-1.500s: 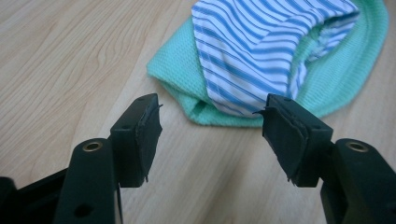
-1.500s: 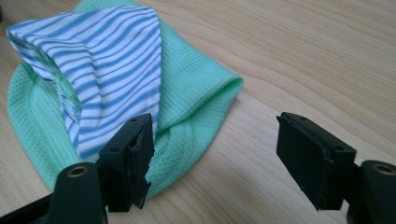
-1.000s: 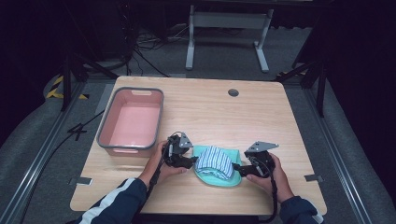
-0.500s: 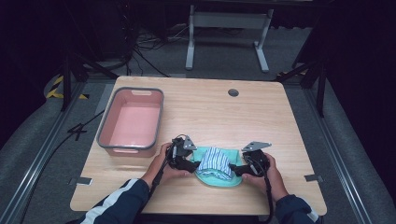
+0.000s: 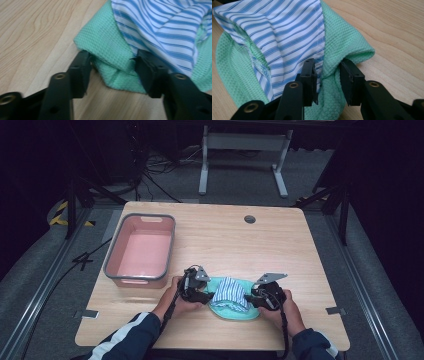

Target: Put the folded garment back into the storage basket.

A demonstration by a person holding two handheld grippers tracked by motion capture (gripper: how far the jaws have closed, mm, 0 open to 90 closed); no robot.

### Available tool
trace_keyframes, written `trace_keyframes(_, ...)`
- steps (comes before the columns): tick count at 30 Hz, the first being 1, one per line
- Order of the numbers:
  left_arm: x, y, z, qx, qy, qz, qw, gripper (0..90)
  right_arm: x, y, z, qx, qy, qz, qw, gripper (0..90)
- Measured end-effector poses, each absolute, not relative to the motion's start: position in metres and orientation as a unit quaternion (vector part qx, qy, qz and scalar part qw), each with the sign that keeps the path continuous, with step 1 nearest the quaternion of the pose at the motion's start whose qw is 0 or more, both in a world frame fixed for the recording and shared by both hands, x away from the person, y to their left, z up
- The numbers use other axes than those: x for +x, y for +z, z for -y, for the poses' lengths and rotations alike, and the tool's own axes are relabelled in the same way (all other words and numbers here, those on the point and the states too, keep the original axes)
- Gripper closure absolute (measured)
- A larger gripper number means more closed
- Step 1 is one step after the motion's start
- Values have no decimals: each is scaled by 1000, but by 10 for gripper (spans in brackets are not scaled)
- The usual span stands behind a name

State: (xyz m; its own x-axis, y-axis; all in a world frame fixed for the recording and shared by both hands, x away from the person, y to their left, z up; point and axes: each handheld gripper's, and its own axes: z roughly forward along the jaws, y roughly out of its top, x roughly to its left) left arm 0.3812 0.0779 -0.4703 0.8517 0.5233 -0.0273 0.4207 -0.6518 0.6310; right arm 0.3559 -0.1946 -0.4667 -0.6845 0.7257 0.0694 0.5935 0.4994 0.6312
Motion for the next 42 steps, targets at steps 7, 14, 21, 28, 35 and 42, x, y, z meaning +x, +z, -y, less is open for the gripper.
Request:
trace_keyframes(7, 380, -471, -78, 909, 66, -236, 337, 713, 354, -468, 195, 384, 329, -858, 96, 741)
trace_keyframes(14, 378, -470, -76, 912, 67, -227, 334, 786, 353, -468, 195, 382, 336, -856, 94, 781)
trace_keyframes(21, 377, -469, -75, 917, 74, -217, 327, 800, 352, -469, 197, 382, 342, -854, 88, 802)
trace_keyframes(28, 376, -468, -74, 918, 79, -213, 326, 809, 352, -469, 200, 379, 347, -853, 88, 813)
trace_keyframes(35, 373, -463, -74, 917, 81, -210, 330, 812, 350, -466, 200, 375, 350, -854, 91, 817)
trace_keyframes(42, 373, -458, -75, 915, 87, -203, 337, 813, 349, -461, 199, 372, 356, -852, 95, 817)
